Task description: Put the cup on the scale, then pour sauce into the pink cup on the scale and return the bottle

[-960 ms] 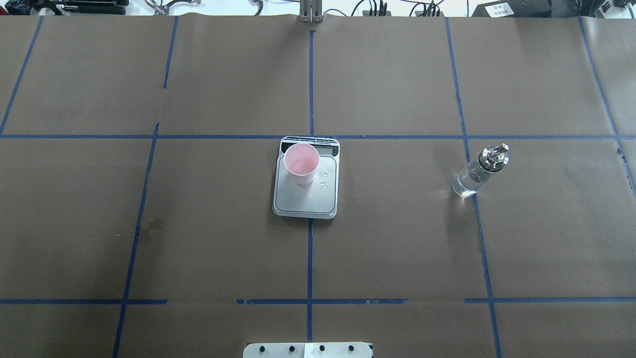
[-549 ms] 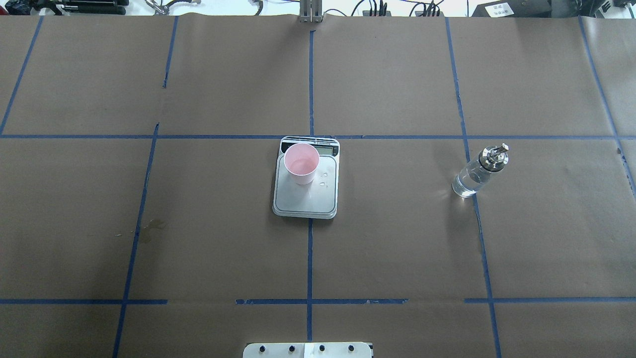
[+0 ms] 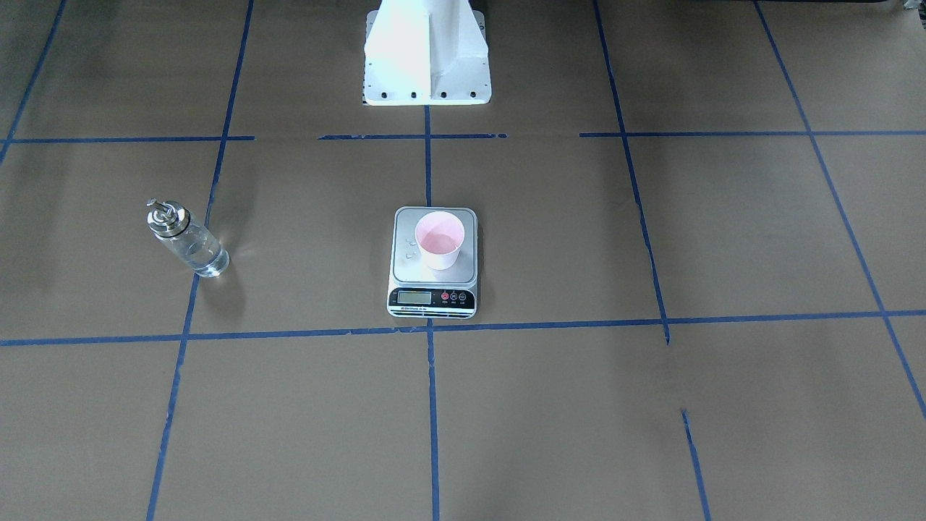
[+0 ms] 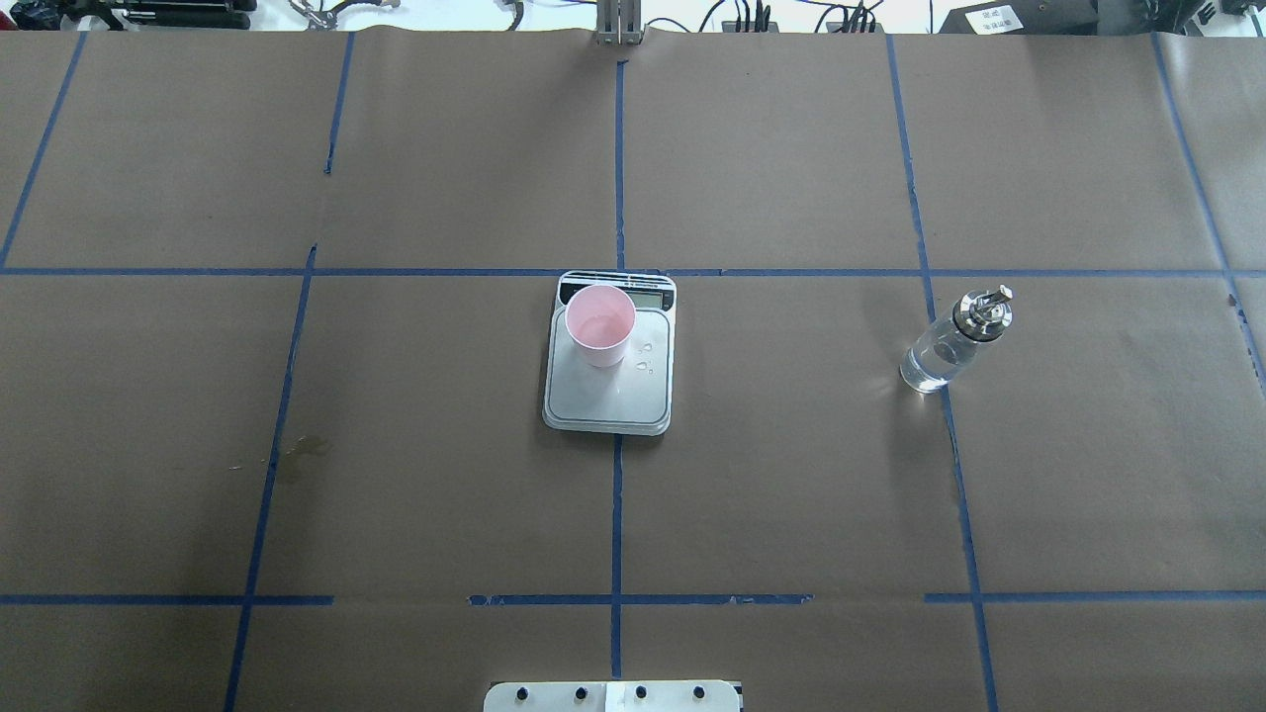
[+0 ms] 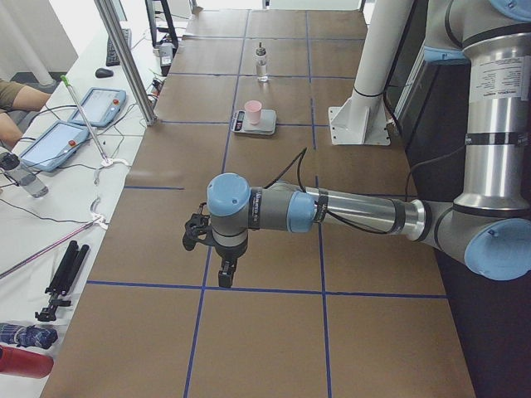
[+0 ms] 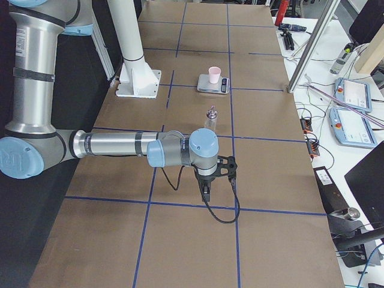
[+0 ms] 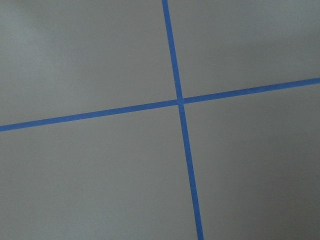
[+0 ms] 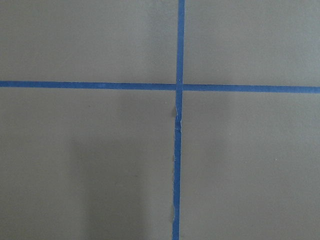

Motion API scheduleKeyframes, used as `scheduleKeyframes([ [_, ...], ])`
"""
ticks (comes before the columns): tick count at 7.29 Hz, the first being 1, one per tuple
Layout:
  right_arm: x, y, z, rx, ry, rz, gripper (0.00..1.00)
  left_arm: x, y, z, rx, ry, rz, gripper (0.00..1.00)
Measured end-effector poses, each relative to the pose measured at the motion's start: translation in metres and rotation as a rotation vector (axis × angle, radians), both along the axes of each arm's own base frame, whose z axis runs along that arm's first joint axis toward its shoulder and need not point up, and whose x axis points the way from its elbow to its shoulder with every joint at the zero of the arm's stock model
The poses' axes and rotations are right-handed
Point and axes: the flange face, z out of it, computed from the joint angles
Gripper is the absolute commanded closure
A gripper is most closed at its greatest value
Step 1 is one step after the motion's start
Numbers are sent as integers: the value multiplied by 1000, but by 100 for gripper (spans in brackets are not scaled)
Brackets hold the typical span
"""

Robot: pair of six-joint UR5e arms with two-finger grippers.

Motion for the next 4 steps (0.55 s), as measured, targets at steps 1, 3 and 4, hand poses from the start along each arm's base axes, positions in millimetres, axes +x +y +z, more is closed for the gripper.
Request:
scheduleKeyframes([
  [1, 0, 0, 0, 0, 0, 0, 0, 0, 0, 0, -4, 1, -4, 0],
  [3, 0, 0, -1, 3, -1, 0, 0, 1, 0, -1, -4, 1, -6, 0],
  [4, 0, -1, -2, 6, -1, 0, 0, 1, 0, -2, -3, 1, -7, 0],
])
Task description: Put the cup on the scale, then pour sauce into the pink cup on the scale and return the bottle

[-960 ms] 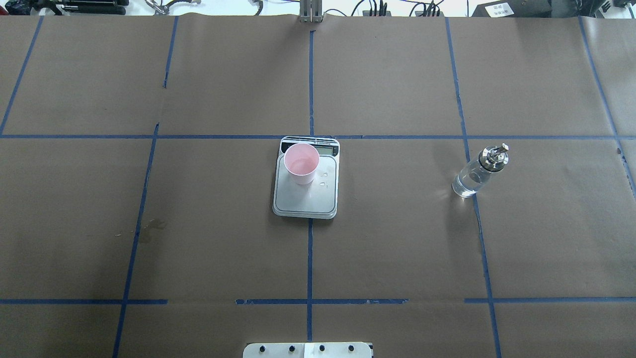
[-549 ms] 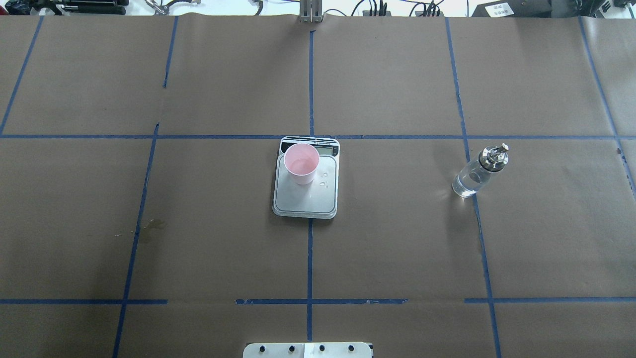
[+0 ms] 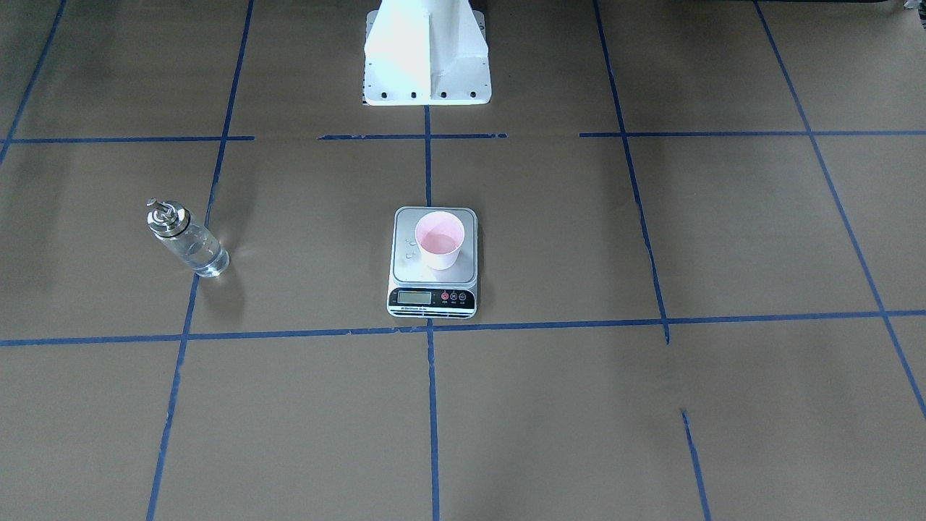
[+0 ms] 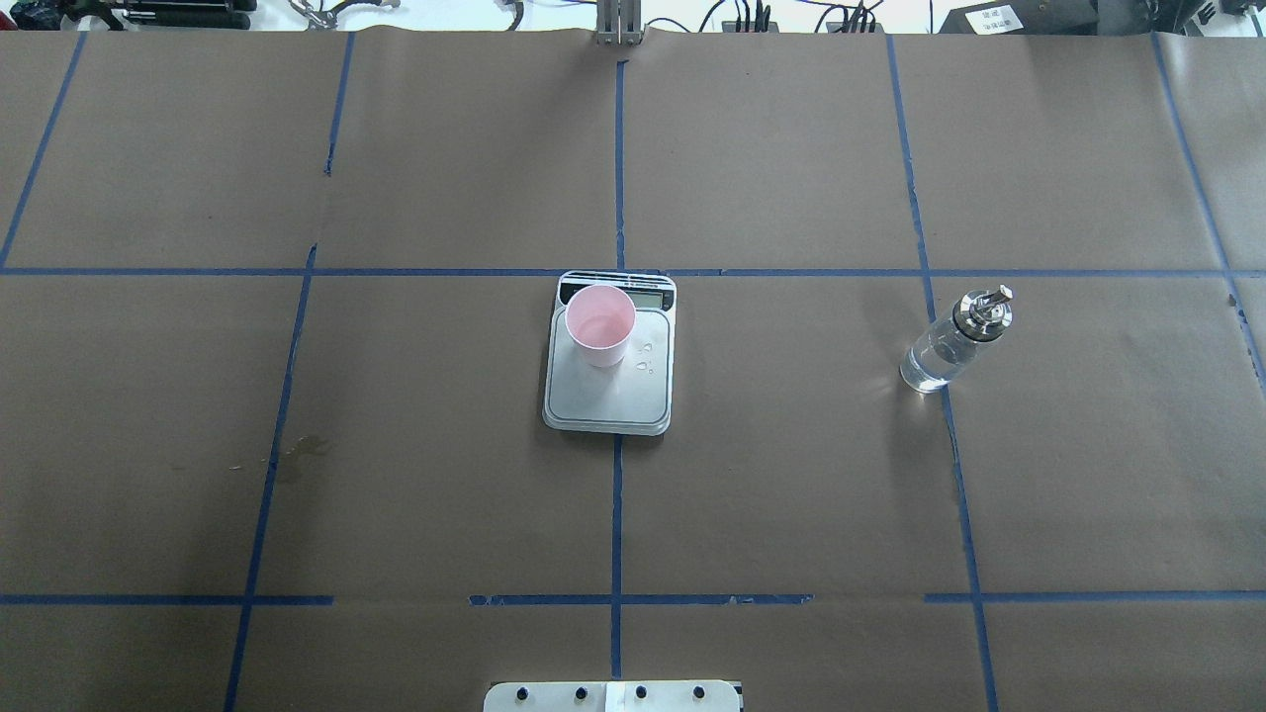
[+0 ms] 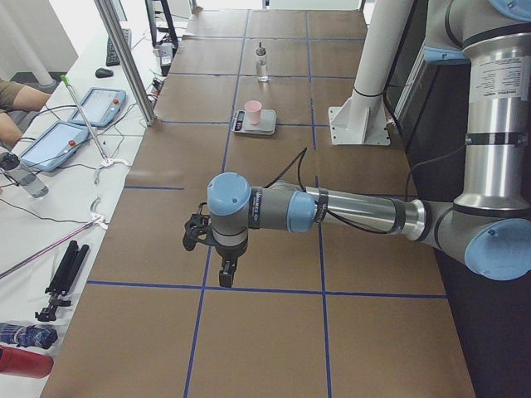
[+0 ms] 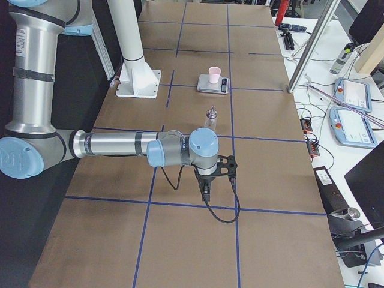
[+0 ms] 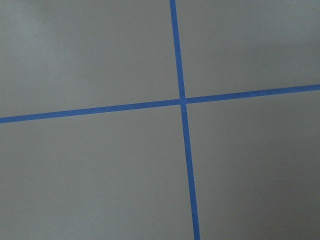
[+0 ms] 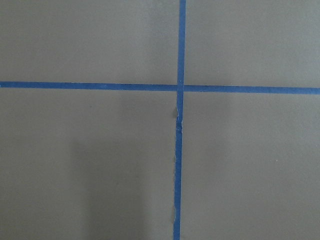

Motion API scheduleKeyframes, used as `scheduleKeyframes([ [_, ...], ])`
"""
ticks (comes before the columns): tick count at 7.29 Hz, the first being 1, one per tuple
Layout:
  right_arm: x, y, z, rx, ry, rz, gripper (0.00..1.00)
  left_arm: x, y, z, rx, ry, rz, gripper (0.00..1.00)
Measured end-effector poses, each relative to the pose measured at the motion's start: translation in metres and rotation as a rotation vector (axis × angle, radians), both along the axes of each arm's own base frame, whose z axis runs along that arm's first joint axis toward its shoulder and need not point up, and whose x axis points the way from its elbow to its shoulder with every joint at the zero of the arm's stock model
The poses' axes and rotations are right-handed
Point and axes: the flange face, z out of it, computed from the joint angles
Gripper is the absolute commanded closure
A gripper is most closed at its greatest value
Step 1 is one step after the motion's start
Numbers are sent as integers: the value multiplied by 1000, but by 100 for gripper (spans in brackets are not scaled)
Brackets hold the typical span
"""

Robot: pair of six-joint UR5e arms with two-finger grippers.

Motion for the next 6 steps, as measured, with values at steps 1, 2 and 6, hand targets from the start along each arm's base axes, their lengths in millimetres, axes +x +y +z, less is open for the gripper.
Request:
scheduleKeyframes([
  [1, 0, 0, -1, 2, 0, 0, 0, 0, 0, -1, 1, 0, -1, 0],
  [2, 0, -1, -2, 3, 0, 0, 0, 0, 0, -2, 2, 0, -1, 0],
  [6, 0, -1, -2, 4, -1, 0, 0, 0, -2, -11, -2, 5, -27, 0],
])
